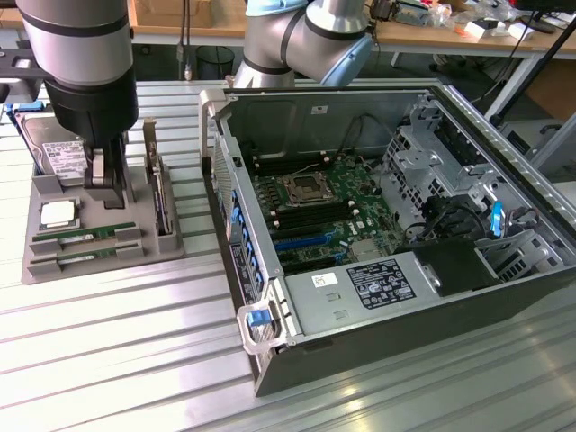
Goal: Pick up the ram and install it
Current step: 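Pick up the ram and move it above insertion slot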
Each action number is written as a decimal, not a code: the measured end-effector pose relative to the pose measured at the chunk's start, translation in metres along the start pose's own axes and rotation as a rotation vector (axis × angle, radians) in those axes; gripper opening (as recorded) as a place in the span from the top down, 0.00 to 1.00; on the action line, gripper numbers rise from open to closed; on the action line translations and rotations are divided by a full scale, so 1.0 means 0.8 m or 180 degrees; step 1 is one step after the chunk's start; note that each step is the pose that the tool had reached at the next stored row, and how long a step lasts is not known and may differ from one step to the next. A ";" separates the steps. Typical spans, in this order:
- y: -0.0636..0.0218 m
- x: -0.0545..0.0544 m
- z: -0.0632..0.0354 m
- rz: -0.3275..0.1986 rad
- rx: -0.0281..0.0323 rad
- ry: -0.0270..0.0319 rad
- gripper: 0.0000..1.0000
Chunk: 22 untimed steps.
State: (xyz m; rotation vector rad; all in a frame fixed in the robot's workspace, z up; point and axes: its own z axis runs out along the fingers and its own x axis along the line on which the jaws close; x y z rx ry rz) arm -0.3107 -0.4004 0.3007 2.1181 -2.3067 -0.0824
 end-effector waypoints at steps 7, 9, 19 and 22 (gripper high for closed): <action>0.000 0.001 0.009 0.0000 0.0000 0.0000 0.64; -0.001 0.001 0.011 0.0000 0.0000 0.0000 0.64; -0.001 0.002 0.028 0.0000 0.0000 0.0000 0.64; -0.001 0.002 0.032 0.0000 0.0000 0.0000 0.64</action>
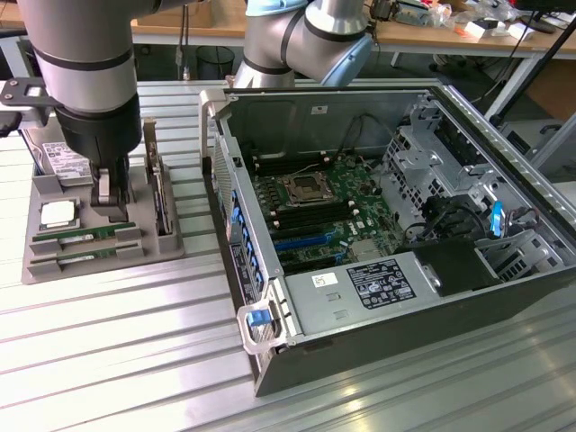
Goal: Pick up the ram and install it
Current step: 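Pick up the ram and move it above insertion slot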
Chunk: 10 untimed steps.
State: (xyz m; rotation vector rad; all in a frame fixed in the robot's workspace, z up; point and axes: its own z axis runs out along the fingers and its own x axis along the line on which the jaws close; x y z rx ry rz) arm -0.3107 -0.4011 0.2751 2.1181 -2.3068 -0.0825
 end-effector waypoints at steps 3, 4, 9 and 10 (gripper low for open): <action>0.003 0.001 0.003 0.0000 0.0000 0.0000 0.64; 0.006 0.001 0.003 -0.0001 0.0000 0.0000 0.64; 0.023 0.007 0.009 -0.0016 -0.0001 -0.0004 0.64; 0.024 0.008 0.011 -0.0021 -0.0001 -0.0005 0.64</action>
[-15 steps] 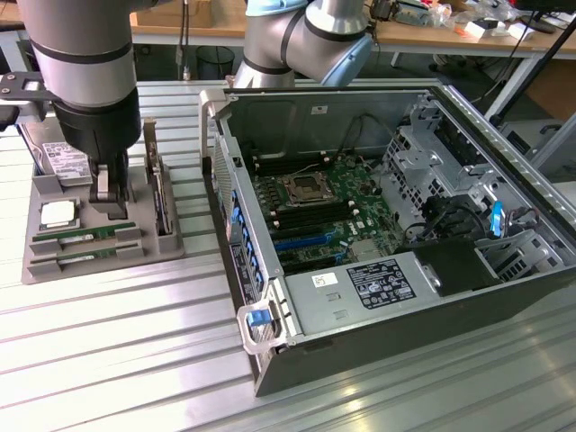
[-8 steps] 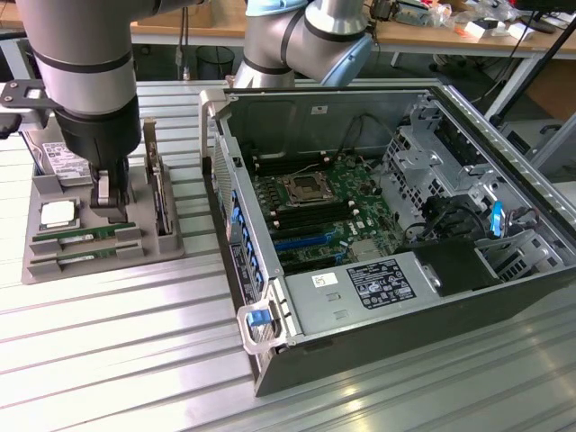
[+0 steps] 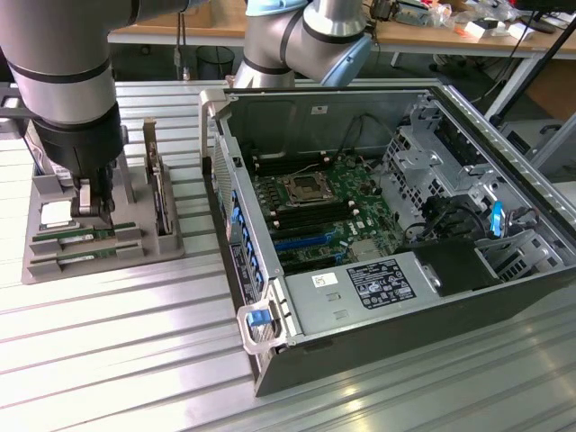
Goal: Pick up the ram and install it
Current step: 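Pick up the ram and move it above insertion slot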
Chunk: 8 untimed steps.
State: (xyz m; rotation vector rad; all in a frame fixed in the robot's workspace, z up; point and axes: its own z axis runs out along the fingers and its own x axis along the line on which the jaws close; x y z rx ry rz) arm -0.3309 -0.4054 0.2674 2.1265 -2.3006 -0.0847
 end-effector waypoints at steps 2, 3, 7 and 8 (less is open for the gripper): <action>0.002 0.002 0.003 -0.0011 0.0000 -0.0003 0.64; 0.003 0.003 0.005 -0.0018 -0.0001 -0.0004 0.64; 0.009 0.007 0.011 -0.0047 -0.0002 -0.0006 0.64; 0.010 0.007 0.013 -0.0054 -0.0002 -0.0006 0.64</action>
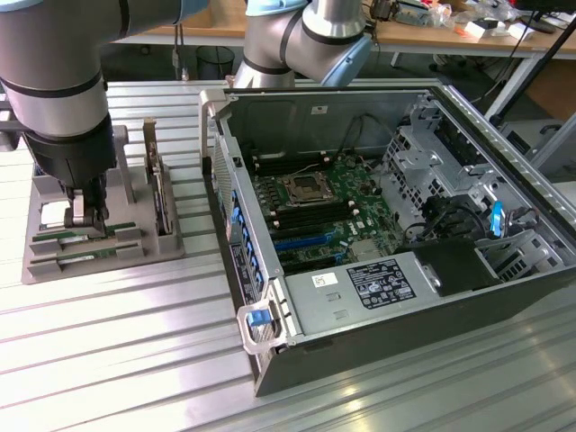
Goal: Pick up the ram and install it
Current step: 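Pick up the ram and move it above insertion slot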
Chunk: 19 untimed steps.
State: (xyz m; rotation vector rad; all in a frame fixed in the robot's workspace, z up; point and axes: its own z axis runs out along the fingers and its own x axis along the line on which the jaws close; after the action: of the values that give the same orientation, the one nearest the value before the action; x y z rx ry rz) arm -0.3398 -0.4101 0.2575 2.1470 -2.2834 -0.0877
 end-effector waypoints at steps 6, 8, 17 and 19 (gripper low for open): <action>0.006 0.003 0.010 -0.0070 -0.0003 -0.0002 0.64; 0.006 0.003 0.012 -0.0157 -0.0006 0.0003 0.64; 0.016 0.007 0.043 -0.0180 -0.0007 0.0003 0.64; 0.017 0.008 0.050 -0.0183 -0.0007 0.0003 0.64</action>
State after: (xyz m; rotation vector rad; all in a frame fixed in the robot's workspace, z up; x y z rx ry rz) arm -0.3554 -0.4139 0.2181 2.2113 -2.2202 -0.0892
